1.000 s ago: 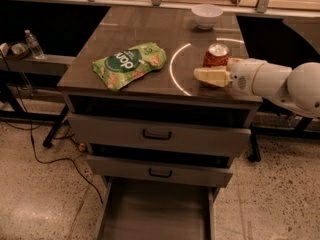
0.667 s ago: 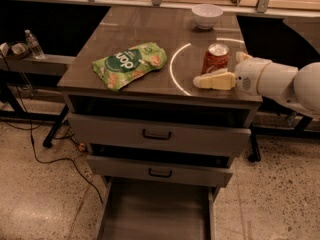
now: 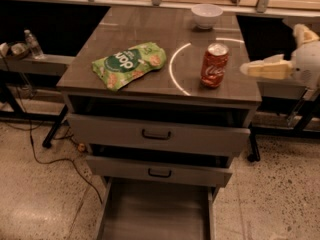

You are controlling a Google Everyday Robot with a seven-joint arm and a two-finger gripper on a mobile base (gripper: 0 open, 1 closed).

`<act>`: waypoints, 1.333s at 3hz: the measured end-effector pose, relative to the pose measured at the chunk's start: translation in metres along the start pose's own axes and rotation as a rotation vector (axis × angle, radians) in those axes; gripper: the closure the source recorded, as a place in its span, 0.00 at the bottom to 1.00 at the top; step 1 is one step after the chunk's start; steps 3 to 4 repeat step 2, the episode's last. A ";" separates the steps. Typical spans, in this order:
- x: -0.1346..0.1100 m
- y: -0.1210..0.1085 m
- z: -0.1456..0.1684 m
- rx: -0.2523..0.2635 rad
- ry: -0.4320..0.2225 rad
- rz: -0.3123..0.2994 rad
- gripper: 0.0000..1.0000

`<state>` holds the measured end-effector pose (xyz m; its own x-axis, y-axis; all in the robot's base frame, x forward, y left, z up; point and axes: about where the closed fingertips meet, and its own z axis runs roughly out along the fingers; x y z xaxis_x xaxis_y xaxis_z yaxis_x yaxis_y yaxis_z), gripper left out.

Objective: Pick coke can from bottom drawer and place on counter

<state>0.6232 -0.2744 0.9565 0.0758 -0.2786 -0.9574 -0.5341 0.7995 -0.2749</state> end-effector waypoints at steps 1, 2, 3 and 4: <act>-0.009 -0.025 -0.029 0.058 -0.019 -0.057 0.00; -0.009 -0.025 -0.029 0.058 -0.019 -0.057 0.00; -0.009 -0.025 -0.029 0.058 -0.019 -0.057 0.00; -0.009 -0.025 -0.029 0.058 -0.019 -0.057 0.00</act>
Offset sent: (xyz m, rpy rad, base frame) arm -0.0130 -0.0379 0.0195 -0.0359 -0.0664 -0.0530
